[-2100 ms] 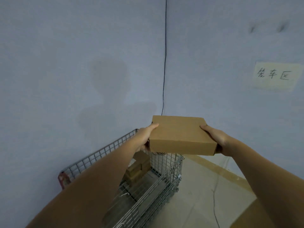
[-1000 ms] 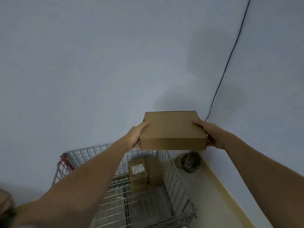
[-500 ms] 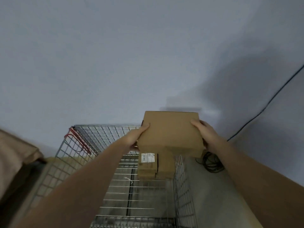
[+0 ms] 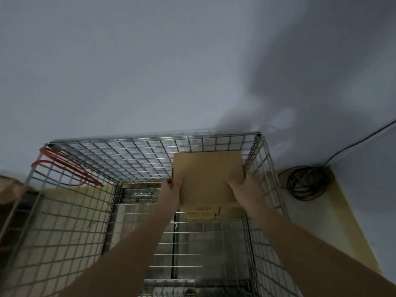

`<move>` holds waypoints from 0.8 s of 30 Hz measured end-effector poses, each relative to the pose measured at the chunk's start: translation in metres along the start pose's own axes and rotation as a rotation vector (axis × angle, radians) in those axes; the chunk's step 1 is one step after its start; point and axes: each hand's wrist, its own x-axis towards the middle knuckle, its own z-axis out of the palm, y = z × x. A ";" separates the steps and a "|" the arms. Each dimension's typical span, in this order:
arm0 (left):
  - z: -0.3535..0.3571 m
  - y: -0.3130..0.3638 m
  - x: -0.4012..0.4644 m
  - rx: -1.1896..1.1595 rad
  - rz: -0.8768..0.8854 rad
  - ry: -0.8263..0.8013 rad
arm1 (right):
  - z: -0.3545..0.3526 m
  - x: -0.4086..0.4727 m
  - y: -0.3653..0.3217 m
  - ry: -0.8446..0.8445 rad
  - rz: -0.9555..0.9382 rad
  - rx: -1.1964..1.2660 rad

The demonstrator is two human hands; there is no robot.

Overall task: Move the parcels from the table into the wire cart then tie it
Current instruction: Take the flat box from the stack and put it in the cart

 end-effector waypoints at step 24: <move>0.067 -0.101 0.124 0.227 0.010 0.054 | 0.053 0.095 0.101 0.031 -0.037 -0.248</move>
